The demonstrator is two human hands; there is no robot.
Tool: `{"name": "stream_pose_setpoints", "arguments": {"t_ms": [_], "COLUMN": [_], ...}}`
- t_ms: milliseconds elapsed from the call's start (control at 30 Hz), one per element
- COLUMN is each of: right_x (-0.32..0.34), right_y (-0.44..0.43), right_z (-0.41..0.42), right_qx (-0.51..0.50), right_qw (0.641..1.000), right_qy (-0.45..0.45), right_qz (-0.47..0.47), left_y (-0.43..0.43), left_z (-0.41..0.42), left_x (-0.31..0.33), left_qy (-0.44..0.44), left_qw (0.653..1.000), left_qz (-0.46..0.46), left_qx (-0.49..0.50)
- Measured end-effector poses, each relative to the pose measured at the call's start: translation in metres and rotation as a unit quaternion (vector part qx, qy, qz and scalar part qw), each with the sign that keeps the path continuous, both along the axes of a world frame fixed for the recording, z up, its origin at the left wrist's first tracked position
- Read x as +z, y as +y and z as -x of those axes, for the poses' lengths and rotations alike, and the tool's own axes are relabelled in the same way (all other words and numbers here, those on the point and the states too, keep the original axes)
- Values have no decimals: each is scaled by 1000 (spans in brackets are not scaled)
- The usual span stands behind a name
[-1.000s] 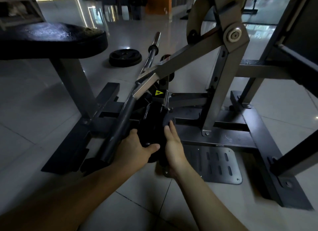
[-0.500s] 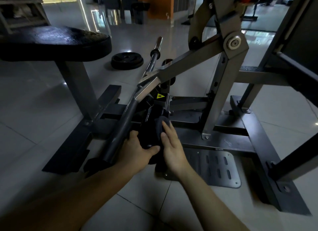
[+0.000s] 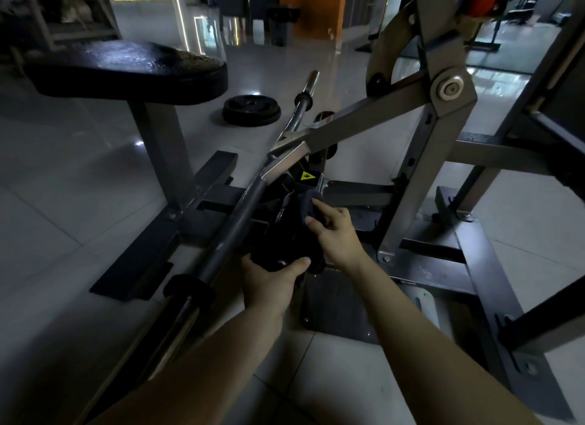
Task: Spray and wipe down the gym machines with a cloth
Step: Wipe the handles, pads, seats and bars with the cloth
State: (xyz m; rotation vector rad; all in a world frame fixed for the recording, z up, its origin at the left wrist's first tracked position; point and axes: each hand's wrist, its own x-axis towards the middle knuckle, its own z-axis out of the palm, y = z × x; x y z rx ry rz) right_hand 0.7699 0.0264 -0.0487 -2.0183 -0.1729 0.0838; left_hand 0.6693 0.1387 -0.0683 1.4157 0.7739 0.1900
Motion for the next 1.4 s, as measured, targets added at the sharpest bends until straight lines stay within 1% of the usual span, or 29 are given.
{"name": "stream_pose_setpoints", "arguments": {"t_ms": [67,167,300,433,533,600,667,733,767,800,833,867,900,933,1000,1067,1133,1267,1400], "right_x": [1,-4,-12,-12,-9,-6,-5,-2,-1,-2,-2,-3,-4,-4,-4,-5,-4,-4,-2], "right_y": [-1,2,3,0,-4,-9,-13,-14,-13,-13,-12,-11,-11,-10,-9,-10,-12,-16,-19], "right_z": [1,1,4,9,15,17,15,13,12,12,11,11,12,13,16,15,14,6,3], "right_qx": [-9,-40,-78,-117,-113,-107,-106,-104,-103,-101,-97,-94,-91,-87,-80,-81,-88,-100,-109], "right_qw": [999,998,985,970,965,967,970,973,974,974,974,975,975,975,976,976,975,976,974], "right_qy": [18,18,52,91,118,109,93,79,72,67,65,65,66,67,67,67,70,56,59], "right_qz": [-31,-43,-148,-191,-205,-202,-199,-190,-189,-190,-193,-193,-193,-193,-193,-190,-192,-188,-188], "left_y": [-1,-3,-7,-11,-15,-19,-18,-16,-13,-11,-8,-5,-2,1,4,2,-2,-8,-11], "left_z": [-1,-1,0,1,8,14,18,21,20,19,15,12,9,6,4,0,-2,1,4], "left_x": [-4,-10,-10,-12,-16,-14,-11,-9,-6,-5,-4,-2,1,3,1,-4,-9,-9,-11], "left_qy": [-8,-16,-27,-23,-21,-3,10,19,8,-12,-27,-34,-27,-9,3,-24,-51,-84,-104], "left_qw": [1000,998,993,983,962,940,932,940,955,976,993,999,995,988,980,980,984,994,992], "left_qz": [-24,-65,-117,-181,-272,-341,-361,-339,-293,-216,-115,-3,92,150,197,192,164,40,-67], "left_qx": [5,9,12,9,-16,-17,-21,-42,-42,-28,-3,21,38,38,24,37,52,52,28]}}
